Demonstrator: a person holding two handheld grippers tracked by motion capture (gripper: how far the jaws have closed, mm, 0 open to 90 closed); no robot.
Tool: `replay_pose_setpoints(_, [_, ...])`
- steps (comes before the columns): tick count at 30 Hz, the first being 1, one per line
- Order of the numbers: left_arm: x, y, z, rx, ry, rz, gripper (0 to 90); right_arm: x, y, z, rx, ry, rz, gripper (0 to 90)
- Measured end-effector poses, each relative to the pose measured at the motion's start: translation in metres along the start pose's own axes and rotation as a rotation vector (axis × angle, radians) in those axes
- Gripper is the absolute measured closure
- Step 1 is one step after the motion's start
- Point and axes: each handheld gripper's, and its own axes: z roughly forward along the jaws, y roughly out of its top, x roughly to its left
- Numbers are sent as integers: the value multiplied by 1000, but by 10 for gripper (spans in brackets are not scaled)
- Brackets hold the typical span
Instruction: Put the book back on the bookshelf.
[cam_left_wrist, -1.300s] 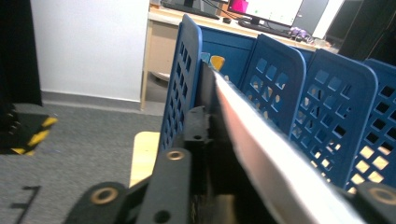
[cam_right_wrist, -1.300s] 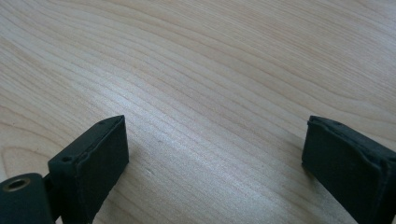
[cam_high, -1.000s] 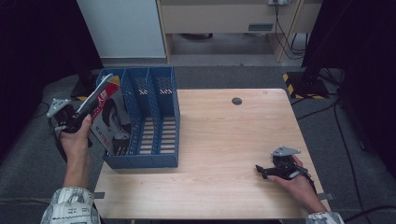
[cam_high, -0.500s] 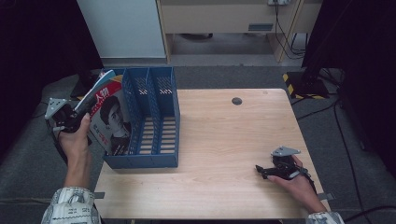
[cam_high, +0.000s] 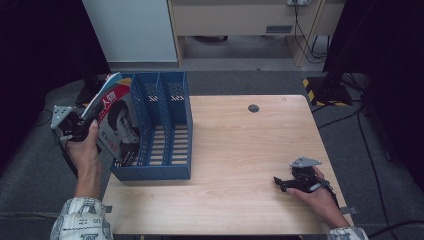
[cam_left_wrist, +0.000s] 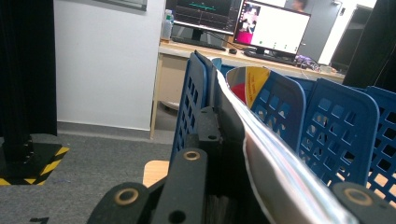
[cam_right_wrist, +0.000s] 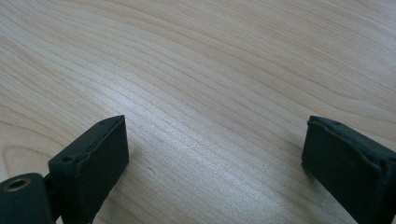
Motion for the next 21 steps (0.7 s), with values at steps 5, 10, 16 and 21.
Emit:
replay_pose_setpoints(5, [1, -3, 0, -2, 7, 10, 867, 0, 0, 0, -1, -1, 3, 76])
replay_pose_setpoints(10, [0, -4, 0, -2, 5, 12, 867, 0, 0, 0, -1, -1, 3, 76])
replay_pose_setpoints(16, [0, -5, 0, 3, 7, 14, 866, 0, 0, 0, -1, -1, 3, 76])
replay_pose_setpoints(21, [-2, -6, -1, 6, 6, 14, 863, 0, 0, 0, -1, -1, 3, 76])
